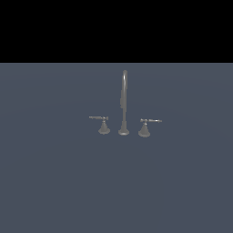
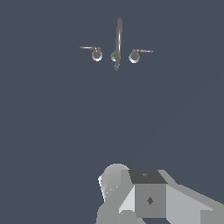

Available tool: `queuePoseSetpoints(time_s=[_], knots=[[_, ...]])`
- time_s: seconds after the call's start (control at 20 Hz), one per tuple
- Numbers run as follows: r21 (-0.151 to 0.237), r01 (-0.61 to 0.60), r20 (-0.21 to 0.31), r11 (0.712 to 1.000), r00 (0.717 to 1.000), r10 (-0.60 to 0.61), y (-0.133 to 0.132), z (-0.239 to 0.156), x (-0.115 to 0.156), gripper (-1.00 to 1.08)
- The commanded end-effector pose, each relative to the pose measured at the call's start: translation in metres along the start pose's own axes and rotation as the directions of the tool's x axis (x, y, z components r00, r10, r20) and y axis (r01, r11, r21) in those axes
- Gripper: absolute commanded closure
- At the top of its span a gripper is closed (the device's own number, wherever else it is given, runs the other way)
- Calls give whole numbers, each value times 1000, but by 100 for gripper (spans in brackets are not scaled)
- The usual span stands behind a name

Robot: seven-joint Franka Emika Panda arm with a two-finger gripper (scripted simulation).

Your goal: Turn on the faucet by rotating a designated handle.

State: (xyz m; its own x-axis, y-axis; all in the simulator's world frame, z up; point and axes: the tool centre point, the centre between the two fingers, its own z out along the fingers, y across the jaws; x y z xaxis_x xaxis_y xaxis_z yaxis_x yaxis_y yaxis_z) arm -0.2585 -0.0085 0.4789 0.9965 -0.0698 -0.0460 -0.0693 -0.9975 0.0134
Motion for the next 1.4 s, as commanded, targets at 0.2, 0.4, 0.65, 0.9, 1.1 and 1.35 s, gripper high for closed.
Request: queuePoseSetpoints(time_s=[0.2,0.4,0.65,0.9,1.1,1.35], knots=[[-3,-4,-5,1000,1000,4,3,-3,-1,108],[-8,-13,-15,1000,1000,13,8,-8,-1,108],[-9,-12,-15,1000,1000,12,8,-8,-2,108],[-3,-22,-14,1000,1000,22,7,-7,2,108],[10,-49,-12,999,999,49,4,-5,13,108],[37,-104,-5,994,995,104,-3,1,34,108]])
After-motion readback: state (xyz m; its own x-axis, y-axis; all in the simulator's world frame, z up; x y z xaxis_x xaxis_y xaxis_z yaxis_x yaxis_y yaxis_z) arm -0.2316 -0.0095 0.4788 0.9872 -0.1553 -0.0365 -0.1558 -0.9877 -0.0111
